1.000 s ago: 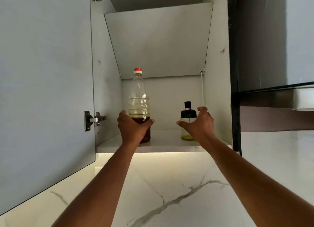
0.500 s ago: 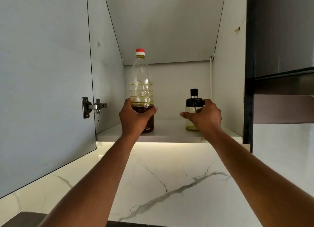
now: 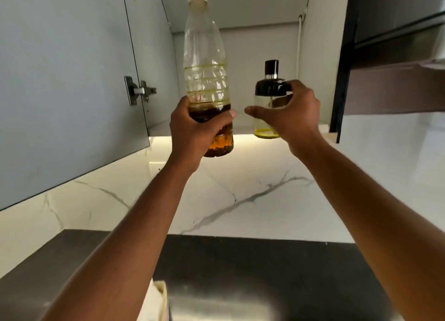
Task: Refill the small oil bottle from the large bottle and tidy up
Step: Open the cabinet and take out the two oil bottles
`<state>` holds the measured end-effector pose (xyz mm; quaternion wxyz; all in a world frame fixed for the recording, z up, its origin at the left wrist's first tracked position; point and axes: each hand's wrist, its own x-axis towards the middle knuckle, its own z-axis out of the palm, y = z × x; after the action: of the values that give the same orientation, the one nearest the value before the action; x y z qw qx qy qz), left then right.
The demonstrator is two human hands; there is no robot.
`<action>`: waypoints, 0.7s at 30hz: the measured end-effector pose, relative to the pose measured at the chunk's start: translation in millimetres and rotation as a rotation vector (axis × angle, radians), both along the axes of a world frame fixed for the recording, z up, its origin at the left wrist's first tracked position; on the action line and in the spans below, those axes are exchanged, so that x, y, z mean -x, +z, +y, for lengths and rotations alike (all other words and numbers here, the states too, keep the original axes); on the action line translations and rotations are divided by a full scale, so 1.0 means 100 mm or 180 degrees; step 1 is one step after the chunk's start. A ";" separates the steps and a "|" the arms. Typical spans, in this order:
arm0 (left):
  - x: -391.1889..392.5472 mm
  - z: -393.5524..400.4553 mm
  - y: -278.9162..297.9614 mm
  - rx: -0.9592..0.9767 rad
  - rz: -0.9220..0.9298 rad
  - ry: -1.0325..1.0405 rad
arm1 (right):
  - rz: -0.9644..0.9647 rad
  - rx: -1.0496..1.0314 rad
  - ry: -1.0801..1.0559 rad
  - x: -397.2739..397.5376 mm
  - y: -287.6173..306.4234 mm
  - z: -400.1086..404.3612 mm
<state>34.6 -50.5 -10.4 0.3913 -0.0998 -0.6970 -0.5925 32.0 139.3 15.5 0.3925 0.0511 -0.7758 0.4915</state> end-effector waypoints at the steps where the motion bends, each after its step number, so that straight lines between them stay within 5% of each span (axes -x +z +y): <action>1: -0.10 -0.01 -0.11 -0.0012 -0.0069 -0.0007 | -0.0008 -0.0033 0.0016 -0.11 -0.07 -0.01; 12: -0.84 -0.02 -1.89 -0.0389 -0.0847 -0.0106 | -0.0350 -0.0029 0.0110 -0.88 -1.68 -0.12; 21: -1.14 -0.02 -3.34 -0.0081 -0.1421 -0.0276 | -0.0933 0.0115 0.0157 -0.96 -3.16 -0.11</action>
<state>148.3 -52.7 -344.3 0.2028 0.0088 -0.7538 -0.6249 128.4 127.9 -300.3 0.2636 -0.0092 -0.8143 0.5171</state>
